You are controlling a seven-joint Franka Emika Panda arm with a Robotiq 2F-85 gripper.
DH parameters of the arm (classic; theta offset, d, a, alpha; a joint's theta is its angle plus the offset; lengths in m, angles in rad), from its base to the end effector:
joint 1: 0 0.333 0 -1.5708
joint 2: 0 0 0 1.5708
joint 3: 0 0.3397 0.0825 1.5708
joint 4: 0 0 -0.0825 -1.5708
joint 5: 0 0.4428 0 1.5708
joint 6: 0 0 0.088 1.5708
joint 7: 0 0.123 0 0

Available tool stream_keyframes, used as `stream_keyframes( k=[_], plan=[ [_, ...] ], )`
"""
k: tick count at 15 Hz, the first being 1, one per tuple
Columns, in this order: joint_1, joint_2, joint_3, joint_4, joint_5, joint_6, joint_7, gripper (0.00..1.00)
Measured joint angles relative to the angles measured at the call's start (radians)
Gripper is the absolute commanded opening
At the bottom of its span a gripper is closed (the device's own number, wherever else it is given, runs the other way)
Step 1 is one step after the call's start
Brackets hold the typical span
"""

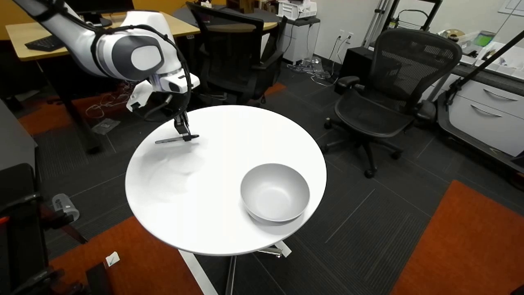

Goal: Move the pen from the left end to the right end of the table

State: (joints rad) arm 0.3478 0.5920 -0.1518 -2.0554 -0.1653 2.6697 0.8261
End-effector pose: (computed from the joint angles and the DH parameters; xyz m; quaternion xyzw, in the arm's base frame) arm 0.6204 0.1234 0.1009 0.9708 -0.2257 0.0496 0.0644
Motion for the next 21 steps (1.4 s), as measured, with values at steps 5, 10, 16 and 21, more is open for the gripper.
stream_keyframes(
  k=[5, 10, 16, 21],
  plan=[
    [-0.051, -0.116, -0.036, -0.181, 0.002, 0.02, 0.008, 0.04],
    [-0.095, -0.187, -0.061, -0.344, 0.031, 0.094, 0.052, 0.04],
    [-0.122, -0.226, -0.082, -0.441, 0.065, 0.136, 0.072, 0.04],
    [-0.124, -0.242, -0.093, -0.456, 0.066, 0.138, 0.086, 0.4]
  ],
)
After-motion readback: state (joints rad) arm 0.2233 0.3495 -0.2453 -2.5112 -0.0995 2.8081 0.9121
